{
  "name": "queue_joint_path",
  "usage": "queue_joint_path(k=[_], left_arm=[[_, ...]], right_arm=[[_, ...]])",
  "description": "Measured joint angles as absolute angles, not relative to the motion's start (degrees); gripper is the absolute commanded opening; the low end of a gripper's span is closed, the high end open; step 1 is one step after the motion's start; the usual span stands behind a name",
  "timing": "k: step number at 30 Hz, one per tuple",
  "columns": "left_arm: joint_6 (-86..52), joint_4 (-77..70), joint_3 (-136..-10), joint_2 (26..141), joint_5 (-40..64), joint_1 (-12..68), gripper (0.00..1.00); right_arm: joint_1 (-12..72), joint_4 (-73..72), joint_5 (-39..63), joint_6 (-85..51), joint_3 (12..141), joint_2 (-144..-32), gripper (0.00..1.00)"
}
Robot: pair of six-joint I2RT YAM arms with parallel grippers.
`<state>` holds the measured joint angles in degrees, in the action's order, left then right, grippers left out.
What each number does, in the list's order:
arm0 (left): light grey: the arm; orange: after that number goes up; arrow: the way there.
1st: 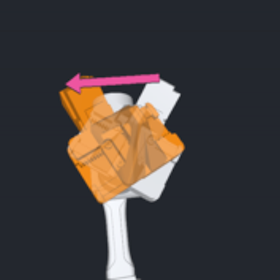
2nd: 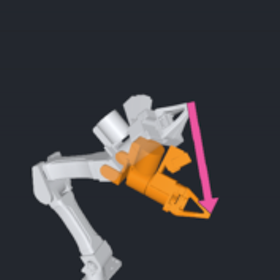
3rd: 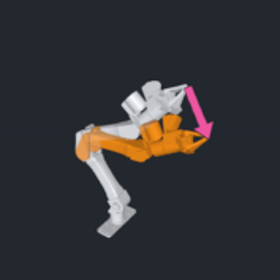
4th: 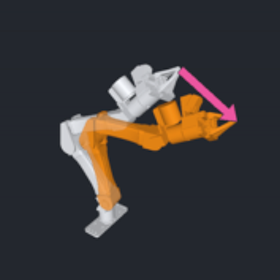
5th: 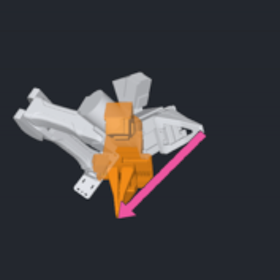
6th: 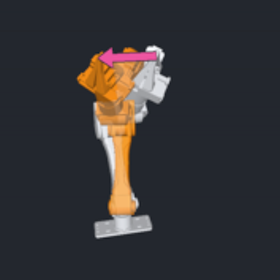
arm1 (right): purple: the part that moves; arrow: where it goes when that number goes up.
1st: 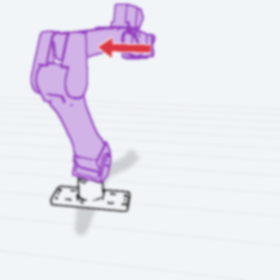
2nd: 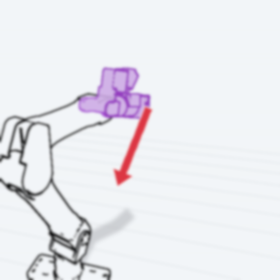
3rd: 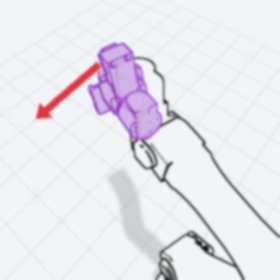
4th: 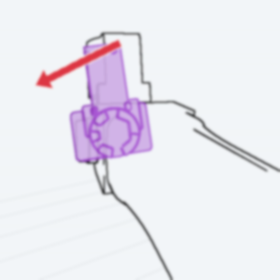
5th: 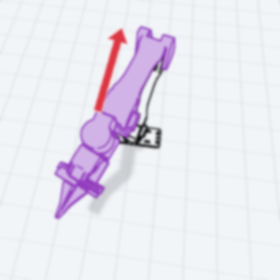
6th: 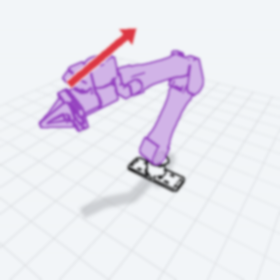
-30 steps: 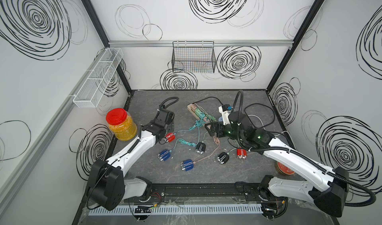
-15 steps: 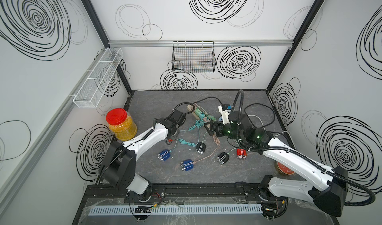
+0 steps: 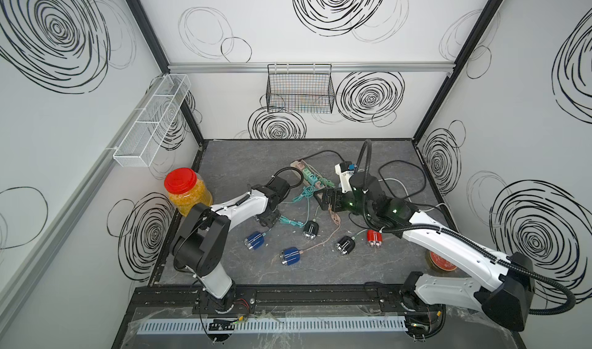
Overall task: Unplug the electric shaver
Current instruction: Pick up the electric shaver from the center of the board.
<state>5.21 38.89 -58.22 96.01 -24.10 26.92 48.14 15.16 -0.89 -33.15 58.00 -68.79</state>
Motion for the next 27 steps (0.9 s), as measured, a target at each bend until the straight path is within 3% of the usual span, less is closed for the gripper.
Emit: queue_joint_path(k=[27], left_arm=[[7.51, 32.95, -58.81, 99.46, -6.63, 18.35, 0.82]], right_arm=[[46.68, 16.08, -0.69, -30.98, 58.22, -68.73, 0.95]])
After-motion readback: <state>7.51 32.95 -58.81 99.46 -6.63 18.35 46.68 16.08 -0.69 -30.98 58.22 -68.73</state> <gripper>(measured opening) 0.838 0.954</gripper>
